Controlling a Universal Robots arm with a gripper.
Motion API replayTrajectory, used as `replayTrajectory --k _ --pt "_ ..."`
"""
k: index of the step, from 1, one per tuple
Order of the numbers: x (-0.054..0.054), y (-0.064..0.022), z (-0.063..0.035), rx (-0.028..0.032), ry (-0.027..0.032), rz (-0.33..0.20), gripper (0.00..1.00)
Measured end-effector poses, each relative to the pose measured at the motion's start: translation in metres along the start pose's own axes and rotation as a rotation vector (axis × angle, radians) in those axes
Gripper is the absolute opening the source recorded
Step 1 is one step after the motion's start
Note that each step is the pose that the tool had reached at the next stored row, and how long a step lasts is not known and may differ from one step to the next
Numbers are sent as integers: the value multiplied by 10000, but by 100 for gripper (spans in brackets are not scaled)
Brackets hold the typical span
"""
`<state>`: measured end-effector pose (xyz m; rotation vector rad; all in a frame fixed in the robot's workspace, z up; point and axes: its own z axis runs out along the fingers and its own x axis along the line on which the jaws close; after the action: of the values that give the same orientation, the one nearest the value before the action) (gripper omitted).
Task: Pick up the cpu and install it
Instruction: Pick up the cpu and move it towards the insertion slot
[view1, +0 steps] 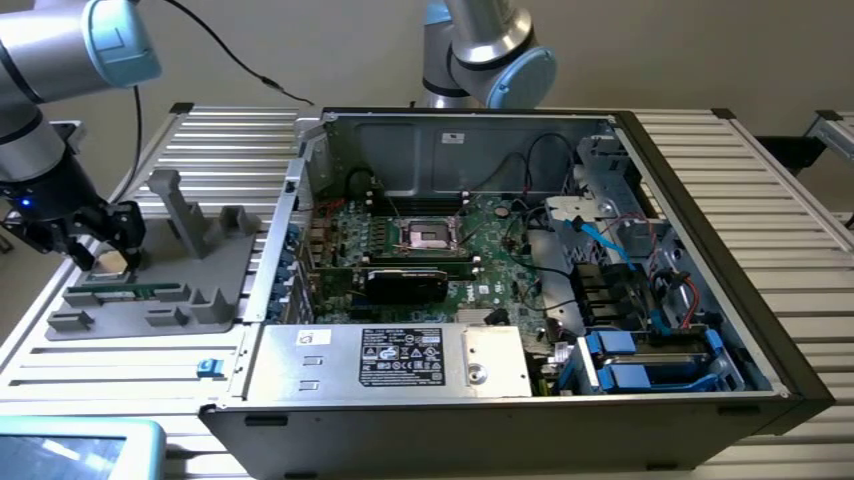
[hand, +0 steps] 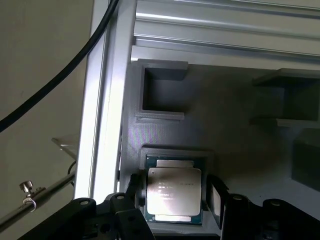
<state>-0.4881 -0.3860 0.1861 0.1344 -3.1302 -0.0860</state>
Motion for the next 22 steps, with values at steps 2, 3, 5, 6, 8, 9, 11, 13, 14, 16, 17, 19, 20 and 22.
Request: replayTrajectory --k 2,3,5,6,8,9,11,13,14,16,17,19,20,22 --pt "0 0 -1 0 1 2 61" --pt "0 0 -2 1 2 2 54" --pt "0 0 -5 1 1 3 54" --pt "0 1 -9 1 2 4 54" --pt "0 1 -15 1 1 5 54" --pt "0 1 -14 1 0 5 54" --pt "0 1 -15 1 0 5 54" --pt "0 1 -16 1 1 5 54" --pt "0 1 -18 1 1 5 54" --pt "0 1 -22 2 2 5 54" --pt "0 1 -22 2 2 5 54" --pt "0 1 -21 1 1 5 54" --pt "0 1 -22 2 2 5 54" --pt "0 1 -22 1 1 5 54"
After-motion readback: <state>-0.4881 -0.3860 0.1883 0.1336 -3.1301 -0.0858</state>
